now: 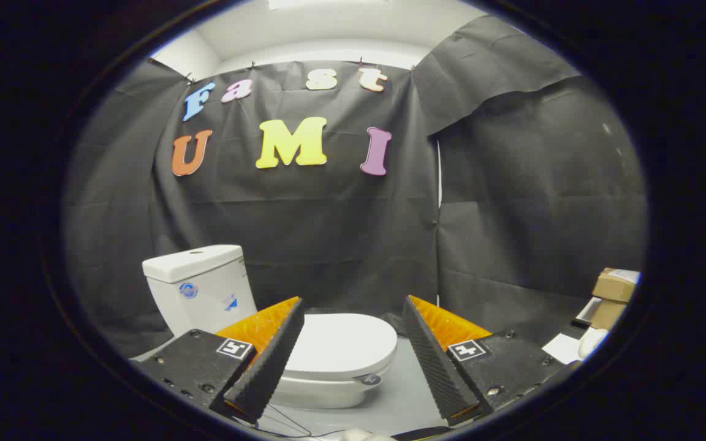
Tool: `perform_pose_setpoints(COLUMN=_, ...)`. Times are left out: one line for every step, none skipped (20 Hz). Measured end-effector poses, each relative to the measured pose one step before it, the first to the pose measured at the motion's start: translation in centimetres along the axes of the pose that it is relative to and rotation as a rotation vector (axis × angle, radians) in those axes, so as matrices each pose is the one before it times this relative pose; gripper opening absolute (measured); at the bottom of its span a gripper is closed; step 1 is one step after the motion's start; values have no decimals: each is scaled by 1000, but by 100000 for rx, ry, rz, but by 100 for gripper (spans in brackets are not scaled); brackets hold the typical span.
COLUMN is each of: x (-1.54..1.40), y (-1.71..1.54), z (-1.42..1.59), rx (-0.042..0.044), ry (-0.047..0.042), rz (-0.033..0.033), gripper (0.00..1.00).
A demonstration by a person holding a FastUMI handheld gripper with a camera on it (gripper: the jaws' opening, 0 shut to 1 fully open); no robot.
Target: Open the toilet lid.
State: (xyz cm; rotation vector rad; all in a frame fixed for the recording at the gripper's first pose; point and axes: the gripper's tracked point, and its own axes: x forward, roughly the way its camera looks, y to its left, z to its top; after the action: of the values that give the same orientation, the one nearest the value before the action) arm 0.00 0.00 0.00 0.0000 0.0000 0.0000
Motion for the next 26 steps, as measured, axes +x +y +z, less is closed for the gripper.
perform_pose_setpoints(x=102, y=266, z=-155, rx=327, ry=440, rz=395, gripper=100)
perform_pose_setpoints(x=205, y=273, z=-262, rx=55, ry=977, rz=532, gripper=100)
perform_pose_setpoints(x=105, y=137, z=-365, rx=-263, ry=1269, rz=56, gripper=100)
perform_pose_setpoints(x=81, y=118, z=-116, rx=-114, ry=976, rz=380, gripper=100)
perform_pose_setpoints(x=95, y=153, z=21, rx=86, ry=402, rz=338, gripper=100)
perform_pose_setpoints(x=125, y=35, z=69, rx=283, ry=-160, rz=-159, gripper=100)
perform_pose_setpoints(x=80, y=70, z=170, rx=392, ry=-257, rz=-218, gripper=100)
perform_pose_setpoints(x=100, y=130, z=-7, rx=215, ry=-253, rz=120, gripper=100)
perform_pose_setpoints(x=193, y=193, z=9, rx=-221, ry=147, rz=89, gripper=100)
perform_pose_setpoints(x=214, y=165, z=18, rx=-505, ry=-134, rz=70, gripper=100)
perform_pose_setpoints(x=314, y=213, z=88, rx=-732, ry=-104, rz=338, gripper=100)
perform_pose_setpoints(x=353, y=26, z=24, rx=-562, ry=-73, rz=58, gripper=100)
perform_pose_setpoints(x=277, y=214, z=92, rx=-275, ry=14, rz=477, gripper=100)
perform_pose_setpoints(x=260, y=78, z=87, rx=57, ry=77, rz=-1, gripper=100)
perform_pose_setpoints(x=231, y=82, z=92, rx=252, ry=168, rz=138, gripper=100)
perform_pose_setpoints(x=199, y=61, z=104, rx=413, ry=-93, rz=273, gripper=100)
perform_pose_setpoints(x=253, y=114, z=155, rx=112, ry=-40, rz=253, gripper=100)
perform_pose_setpoints(x=377, y=0, z=96, rx=-163, ry=-207, rz=322, gripper=100)
perform_pose_setpoints(x=351, y=49, z=210, rx=-292, ry=-270, rz=498, gripper=100)
perform_pose_setpoints(x=511, y=-33, z=74, rx=83, ry=-171, rz=491, gripper=100)
perform_pose_setpoints(x=571, y=-74, z=63, rx=836, ry=-208, rz=631, gripper=100)
perform_pose_setpoints(x=553, y=-65, z=48, rx=1561, ry=-165, rz=1215, gripper=100)
perform_pose_setpoints(x=645, y=-213, z=-302, rx=1908, ry=812, rz=951, gripper=100)
perform_pose_setpoints(x=866, y=-269, z=-473, rx=2157, ry=1221, rz=1110, gripper=100)
perform_pose_setpoints(x=778, y=-414, z=-406, rx=2131, ry=1241, rz=976, gripper=100)
perform_pose_setpoints(x=817, y=-671, z=-521, rx=2457, ry=1255, rz=420, gripper=100)
